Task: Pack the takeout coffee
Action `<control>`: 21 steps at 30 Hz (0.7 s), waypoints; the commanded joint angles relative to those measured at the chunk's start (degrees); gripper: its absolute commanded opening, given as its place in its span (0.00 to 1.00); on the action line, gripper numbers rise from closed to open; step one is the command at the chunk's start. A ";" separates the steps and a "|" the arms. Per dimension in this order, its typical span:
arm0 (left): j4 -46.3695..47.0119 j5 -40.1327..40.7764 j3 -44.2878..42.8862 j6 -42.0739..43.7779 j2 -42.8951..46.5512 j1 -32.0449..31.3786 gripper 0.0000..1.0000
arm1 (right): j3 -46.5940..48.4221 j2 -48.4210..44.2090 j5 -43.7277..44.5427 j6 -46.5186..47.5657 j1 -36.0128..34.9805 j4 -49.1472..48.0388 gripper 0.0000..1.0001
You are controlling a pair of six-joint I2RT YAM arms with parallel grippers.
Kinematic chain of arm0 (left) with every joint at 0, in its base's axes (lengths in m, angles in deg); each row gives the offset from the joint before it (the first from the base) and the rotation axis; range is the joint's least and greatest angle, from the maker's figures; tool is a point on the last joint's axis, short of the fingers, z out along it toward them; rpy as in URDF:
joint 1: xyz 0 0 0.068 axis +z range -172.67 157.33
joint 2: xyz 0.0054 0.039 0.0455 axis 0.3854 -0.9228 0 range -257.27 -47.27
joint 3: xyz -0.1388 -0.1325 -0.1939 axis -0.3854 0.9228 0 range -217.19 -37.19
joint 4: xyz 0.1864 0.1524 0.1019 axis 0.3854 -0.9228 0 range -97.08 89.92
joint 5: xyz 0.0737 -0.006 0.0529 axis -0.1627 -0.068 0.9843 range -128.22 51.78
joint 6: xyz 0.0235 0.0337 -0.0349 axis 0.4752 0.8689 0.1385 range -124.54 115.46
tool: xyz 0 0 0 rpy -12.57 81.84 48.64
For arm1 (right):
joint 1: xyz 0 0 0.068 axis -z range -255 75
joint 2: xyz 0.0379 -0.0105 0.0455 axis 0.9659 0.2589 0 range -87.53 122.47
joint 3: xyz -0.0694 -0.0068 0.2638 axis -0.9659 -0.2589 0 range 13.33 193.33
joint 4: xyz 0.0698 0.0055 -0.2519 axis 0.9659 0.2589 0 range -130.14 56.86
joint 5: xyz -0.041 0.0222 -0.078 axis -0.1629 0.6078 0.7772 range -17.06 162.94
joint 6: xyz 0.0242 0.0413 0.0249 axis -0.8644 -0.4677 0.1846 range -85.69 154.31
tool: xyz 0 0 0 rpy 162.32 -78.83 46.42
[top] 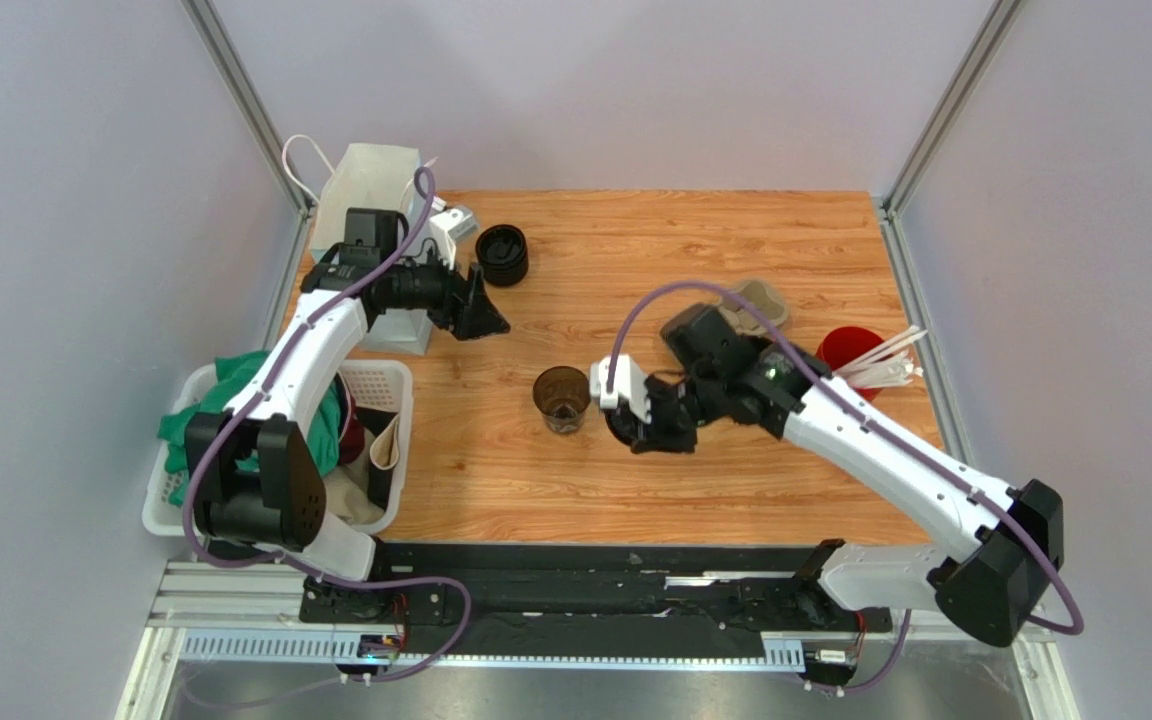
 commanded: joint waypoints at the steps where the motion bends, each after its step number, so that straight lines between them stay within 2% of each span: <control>1: 0.98 -8.13 -1.60 9.12 6.94 -0.44 0.85 | 14.56 6.21 -22.85 3.68 7.20 11.98 0.00; 2: 0.46 -8.31 -1.69 12.97 8.69 -0.96 0.90 | 17.03 7.96 -28.97 4.93 9.30 14.70 0.00; 4: -1.38 -6.65 -1.78 18.69 10.81 -4.11 0.93 | 23.98 12.80 -36.98 8.78 11.25 22.35 0.01; 6: -2.62 -2.28 -0.64 27.04 14.41 -7.37 0.97 | 27.76 18.23 -41.06 11.78 12.75 30.15 0.03; 8: -2.63 1.25 1.81 34.40 18.52 -13.34 0.99 | 33.12 21.94 -44.85 18.35 13.45 38.76 0.03; 9: -2.54 5.01 2.35 36.19 19.77 -17.10 0.99 | 34.35 24.05 -45.81 20.30 13.63 41.25 0.04; 11: -2.36 7.84 3.31 39.44 22.32 -19.94 0.99 | 37.26 28.27 -47.40 23.64 13.71 45.82 0.04; 13: -2.88 9.35 3.23 40.95 23.29 -21.53 0.99 | 37.09 29.33 -48.19 24.18 13.72 45.84 0.05; 17: -6.48 6.73 4.63 48.57 23.74 -21.71 0.99 | 36.48 29.43 -48.90 24.89 13.71 45.84 0.05; 21: -7.02 6.01 6.04 52.03 23.12 -22.84 0.99 | 37.09 29.08 -49.08 24.19 13.72 45.84 0.05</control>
